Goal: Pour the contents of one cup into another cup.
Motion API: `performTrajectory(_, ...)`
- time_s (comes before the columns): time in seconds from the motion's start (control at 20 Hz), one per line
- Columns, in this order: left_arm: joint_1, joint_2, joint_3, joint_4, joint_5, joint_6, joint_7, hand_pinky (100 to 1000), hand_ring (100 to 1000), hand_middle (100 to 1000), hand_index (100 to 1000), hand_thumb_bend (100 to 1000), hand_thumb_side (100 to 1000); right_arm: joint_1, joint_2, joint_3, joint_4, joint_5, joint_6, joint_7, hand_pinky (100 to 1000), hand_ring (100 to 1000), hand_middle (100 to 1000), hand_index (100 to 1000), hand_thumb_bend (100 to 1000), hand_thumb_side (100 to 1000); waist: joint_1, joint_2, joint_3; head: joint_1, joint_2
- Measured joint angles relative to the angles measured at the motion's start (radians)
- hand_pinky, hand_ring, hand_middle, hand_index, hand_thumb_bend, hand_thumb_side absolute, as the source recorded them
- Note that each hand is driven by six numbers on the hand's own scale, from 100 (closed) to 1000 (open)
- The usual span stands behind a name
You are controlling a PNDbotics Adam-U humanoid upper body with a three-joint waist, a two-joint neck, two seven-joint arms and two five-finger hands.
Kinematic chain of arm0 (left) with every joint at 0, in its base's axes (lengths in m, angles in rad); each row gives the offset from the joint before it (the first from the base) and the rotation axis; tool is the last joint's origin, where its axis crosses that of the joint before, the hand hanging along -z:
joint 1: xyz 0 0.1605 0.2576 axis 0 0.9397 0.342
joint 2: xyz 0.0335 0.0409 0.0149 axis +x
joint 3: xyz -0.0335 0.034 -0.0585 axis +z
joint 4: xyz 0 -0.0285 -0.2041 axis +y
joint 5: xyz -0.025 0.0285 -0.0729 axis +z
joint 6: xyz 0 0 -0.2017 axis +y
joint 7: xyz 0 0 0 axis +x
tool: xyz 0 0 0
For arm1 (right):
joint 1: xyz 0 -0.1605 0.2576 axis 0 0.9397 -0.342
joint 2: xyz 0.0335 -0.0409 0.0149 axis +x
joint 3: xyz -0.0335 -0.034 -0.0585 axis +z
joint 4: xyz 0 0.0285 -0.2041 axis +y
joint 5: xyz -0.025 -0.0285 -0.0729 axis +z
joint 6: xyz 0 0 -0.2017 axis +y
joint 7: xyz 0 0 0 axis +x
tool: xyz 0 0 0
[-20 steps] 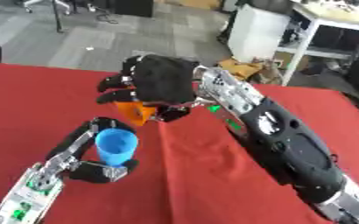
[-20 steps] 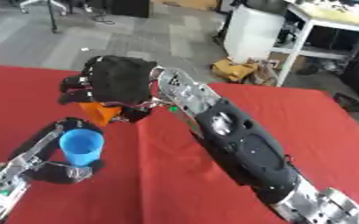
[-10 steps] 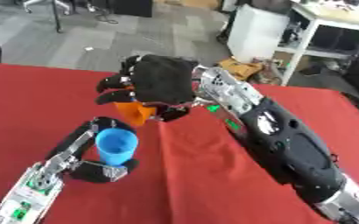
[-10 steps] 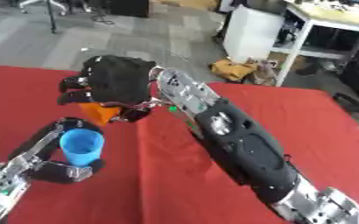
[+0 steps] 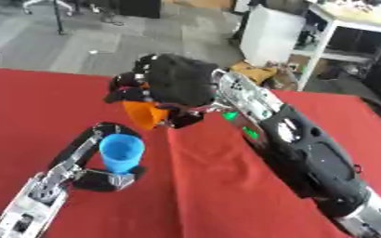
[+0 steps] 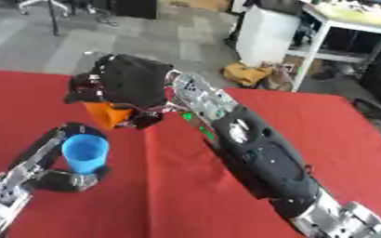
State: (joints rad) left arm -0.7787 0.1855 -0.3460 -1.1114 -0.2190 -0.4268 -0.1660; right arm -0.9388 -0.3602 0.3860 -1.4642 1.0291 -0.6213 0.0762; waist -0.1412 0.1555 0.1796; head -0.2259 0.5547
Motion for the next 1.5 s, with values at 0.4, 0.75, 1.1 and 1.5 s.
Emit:
performTrajectory(0.4,0.026,0.026,0.054,0.103,-0.188,-0.09,0.144,538,647,676,785,1000,100,0.078,-0.058,-0.051,-0.184,-0.413,0.146,0.112,507,427,699,846,276,100,0.007,0.012,-0.031,0.023,-0.025)
performTrajectory(0.75,0.031,0.045,0.083,0.095,-0.18,-0.115,0.182,587,694,720,788,1000,100,0.162,-0.121,-0.126,-0.275,-0.669,0.279,0.138,469,387,658,829,257,100,0.023,0.017,-0.043,0.038,-0.031)
performTrajectory(1.1,0.041,0.052,0.079,0.07,-0.16,-0.115,0.16,614,722,741,793,990,100,0.225,-0.218,-0.181,-0.212,-0.956,0.387,0.082,442,365,624,816,249,100,0.037,0.019,-0.044,0.043,-0.039)
performTrajectory(1.5,0.052,0.026,0.066,0.071,-0.237,-0.14,0.171,656,756,771,802,998,100,0.203,-0.157,-0.166,0.104,-1.057,0.396,0.045,447,372,613,801,265,100,0.061,0.03,-0.035,0.019,-0.039)
